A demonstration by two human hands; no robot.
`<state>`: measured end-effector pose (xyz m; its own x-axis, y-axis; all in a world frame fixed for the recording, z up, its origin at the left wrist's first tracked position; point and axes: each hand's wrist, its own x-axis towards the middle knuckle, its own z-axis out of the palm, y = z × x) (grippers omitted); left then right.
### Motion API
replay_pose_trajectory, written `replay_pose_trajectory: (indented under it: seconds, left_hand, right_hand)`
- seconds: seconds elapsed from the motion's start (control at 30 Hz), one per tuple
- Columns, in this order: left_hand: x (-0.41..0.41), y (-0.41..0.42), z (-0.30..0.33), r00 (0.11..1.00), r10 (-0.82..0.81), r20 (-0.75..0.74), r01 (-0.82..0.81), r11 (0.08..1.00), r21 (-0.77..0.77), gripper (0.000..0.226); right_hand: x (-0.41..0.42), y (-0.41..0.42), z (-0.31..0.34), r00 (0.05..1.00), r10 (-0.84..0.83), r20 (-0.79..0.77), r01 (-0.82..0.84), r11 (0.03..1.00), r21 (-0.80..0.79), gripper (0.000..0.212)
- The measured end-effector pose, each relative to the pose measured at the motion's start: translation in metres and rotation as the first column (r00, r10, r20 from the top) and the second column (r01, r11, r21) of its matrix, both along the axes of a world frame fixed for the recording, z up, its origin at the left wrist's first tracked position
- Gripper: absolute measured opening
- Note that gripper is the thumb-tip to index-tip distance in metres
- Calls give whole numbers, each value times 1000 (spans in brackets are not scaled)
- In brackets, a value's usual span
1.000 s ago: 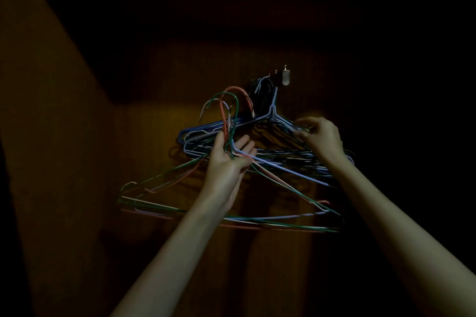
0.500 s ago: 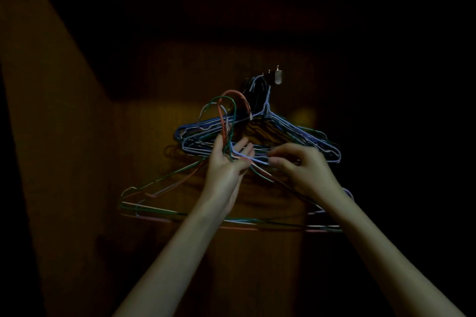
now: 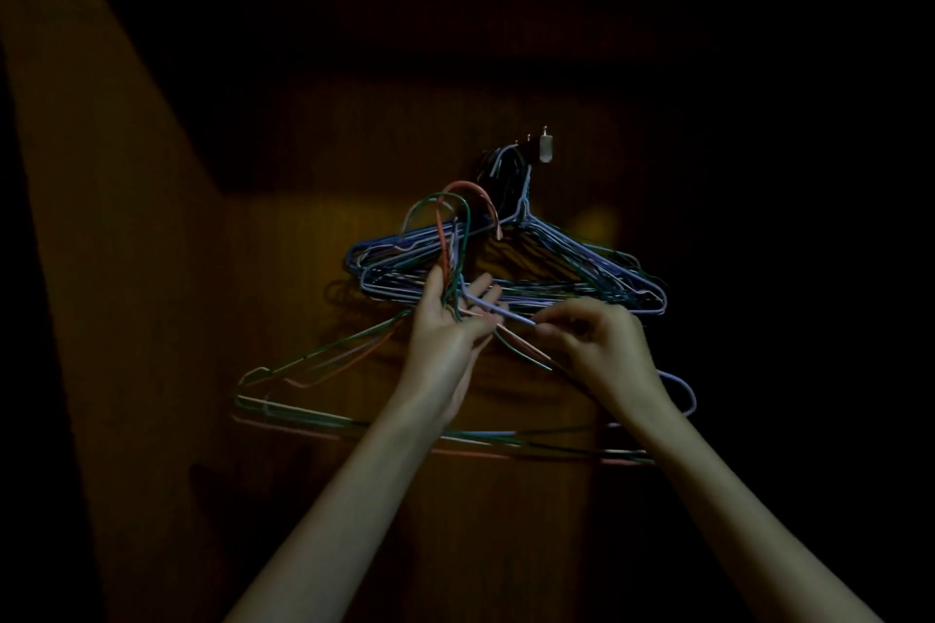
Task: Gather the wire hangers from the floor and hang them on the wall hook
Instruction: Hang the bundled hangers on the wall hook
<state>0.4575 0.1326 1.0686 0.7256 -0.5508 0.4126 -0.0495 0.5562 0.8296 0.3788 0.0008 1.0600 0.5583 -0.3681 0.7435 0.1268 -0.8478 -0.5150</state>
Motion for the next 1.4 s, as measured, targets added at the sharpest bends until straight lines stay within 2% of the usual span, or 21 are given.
replay_pose_trajectory:
  seconds: [0.13,0.57,1.1,1.27,1.4]
  left_hand:
    - [2,-1,-3,1000,-23,-12,23,1000,-4,82]
    - [19,-12,9,994,19,107,-18,1000,-3,83]
    - [40,-27,17,986,64,154,-60,998,-32,78]
    - [43,-31,17,988,65,137,-60,997,-45,79]
    - [43,-33,15,988,70,139,-64,997,-46,78]
  right_hand:
    - [1,-10,8,995,-11,104,2,996,94,9]
    - [1,-66,37,917,-252,310,247,967,55,9]
    - [65,-110,56,920,-367,139,352,928,123,9]
    - [73,-115,53,945,-314,94,301,944,135,7]
    - [76,-116,50,934,-353,48,349,934,83,16]
